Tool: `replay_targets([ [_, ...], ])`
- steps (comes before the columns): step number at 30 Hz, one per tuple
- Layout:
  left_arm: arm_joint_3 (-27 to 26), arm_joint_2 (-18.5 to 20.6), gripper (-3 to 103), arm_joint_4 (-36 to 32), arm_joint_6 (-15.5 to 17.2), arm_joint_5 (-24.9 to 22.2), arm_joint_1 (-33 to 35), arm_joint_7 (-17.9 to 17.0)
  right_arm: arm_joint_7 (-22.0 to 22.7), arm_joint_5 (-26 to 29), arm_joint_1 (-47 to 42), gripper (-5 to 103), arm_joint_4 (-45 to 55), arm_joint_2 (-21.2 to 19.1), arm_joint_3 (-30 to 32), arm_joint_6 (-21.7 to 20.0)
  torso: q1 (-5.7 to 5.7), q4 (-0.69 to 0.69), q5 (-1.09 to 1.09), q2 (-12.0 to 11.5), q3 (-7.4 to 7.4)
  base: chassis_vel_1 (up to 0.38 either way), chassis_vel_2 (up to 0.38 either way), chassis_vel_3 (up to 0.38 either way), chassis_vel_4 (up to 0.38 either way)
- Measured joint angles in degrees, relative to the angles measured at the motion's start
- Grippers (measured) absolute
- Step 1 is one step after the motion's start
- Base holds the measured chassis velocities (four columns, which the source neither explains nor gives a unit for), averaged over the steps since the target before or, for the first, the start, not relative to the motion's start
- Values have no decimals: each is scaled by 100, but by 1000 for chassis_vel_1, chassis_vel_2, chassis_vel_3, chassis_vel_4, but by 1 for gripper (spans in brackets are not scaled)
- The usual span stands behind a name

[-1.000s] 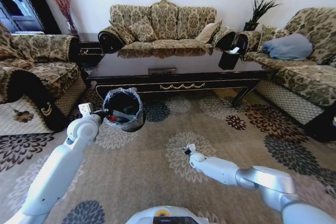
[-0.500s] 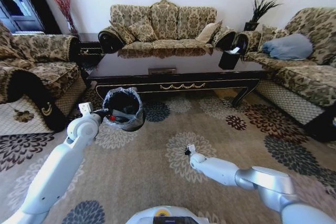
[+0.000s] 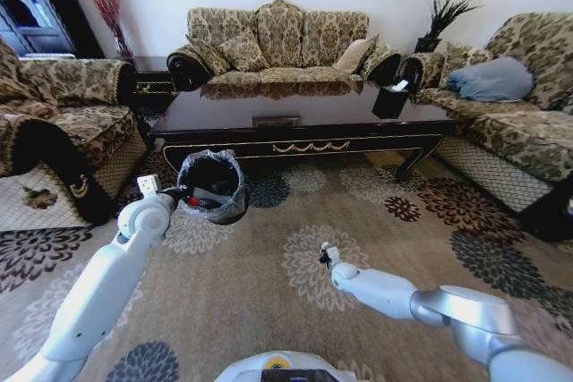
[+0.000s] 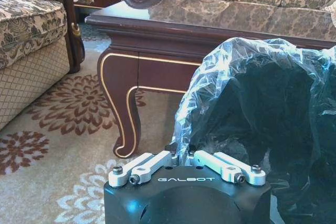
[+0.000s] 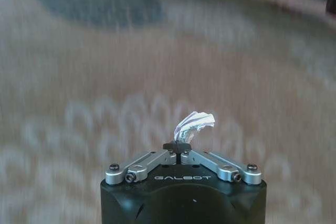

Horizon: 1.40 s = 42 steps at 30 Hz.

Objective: Move to the front of the table and pick up the trash from the floor, then place it into the trash bin.

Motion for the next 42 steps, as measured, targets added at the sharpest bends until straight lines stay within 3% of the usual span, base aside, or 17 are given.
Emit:
replay_targets([
  [5,72,-18,1,96,-13,-1,28,12,-150,-382,487,0,706,-244,102,486,0,0,-1,0,0,0,0,0,0],
  [16,254,-150,1,324,-18,-76,83,13,73,-434,1469,0,2362,-486,414,947,0,1,-2,0,0,0,0,0,0],
  [22,441,-257,1,503,-18,-110,-30,11,-241,-464,1956,0,2670,-461,356,1238,0,-1,-1,0,0,0,0,0,0],
  [31,552,-439,1,747,-42,-316,-221,15,-663,-537,2402,0,2931,-136,-138,1544,0,-1,-1,0,0,0,0,0,0],
  [42,492,-547,1,765,-71,-469,-299,-8,-755,-602,2576,0,2742,854,-650,1649,0,0,-2,0,0,0,0,0,0],
])
